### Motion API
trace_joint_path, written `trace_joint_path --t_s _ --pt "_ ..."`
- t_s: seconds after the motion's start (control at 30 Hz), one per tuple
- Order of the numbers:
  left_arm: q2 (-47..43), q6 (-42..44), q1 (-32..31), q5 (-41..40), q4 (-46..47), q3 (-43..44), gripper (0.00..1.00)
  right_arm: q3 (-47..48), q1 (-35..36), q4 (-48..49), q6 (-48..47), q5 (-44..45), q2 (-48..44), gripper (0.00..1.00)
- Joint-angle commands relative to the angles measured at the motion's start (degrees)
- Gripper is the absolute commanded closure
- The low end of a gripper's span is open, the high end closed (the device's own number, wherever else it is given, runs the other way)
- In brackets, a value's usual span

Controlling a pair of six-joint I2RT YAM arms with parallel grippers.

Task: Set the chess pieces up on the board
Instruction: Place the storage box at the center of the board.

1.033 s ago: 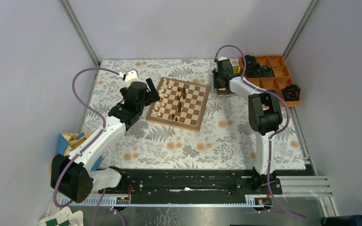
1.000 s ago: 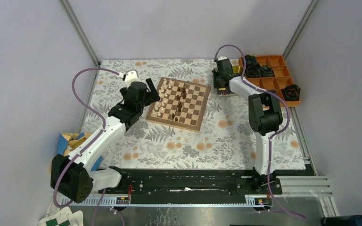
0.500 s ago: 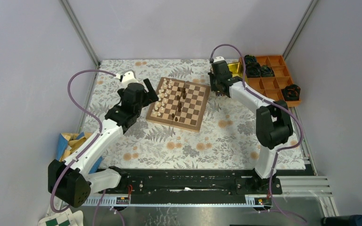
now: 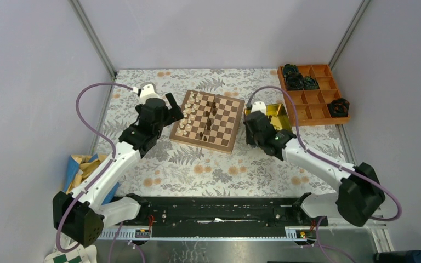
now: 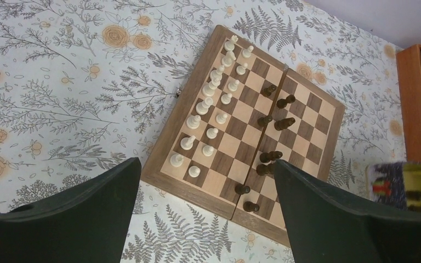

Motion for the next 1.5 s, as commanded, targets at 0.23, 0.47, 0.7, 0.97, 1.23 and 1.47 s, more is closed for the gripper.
trace_joint_path --t_s 0.23,0.47,0.7,0.97,1.23,1.47 --pt "-1.28 1.41 0.57 0.40 -0.98 -1.67 0.01 -16.49 6.15 5.68 13.41 7.26 -11.49 1.00" --pt "-0.20 0.70 0.49 0.61 -0.52 -2.45 0.01 -17.03 6.17 10.31 14.46 6.80 -7.24 1.00" --pt "0.80 0.51 0.50 0.37 -0.46 -2.45 0.02 -17.60 7.39 13.39 16.99 6.45 -3.79 1.00" --pt "1.00 0.65 0.52 -0.06 -0.68 -2.44 0.01 -16.65 10.42 16.47 18.18 8.56 0.05 1.00" --pt "1.21 0.69 0.41 -0.24 -0.99 -2.36 0.01 -16.16 12.97 15.29 17.72 11.72 0.04 0.52" --pt "1.55 0.47 0.24 -0.24 -1.65 -1.64 0.01 -14.22 14.81 8.63 15.66 16.62 -6.18 0.47"
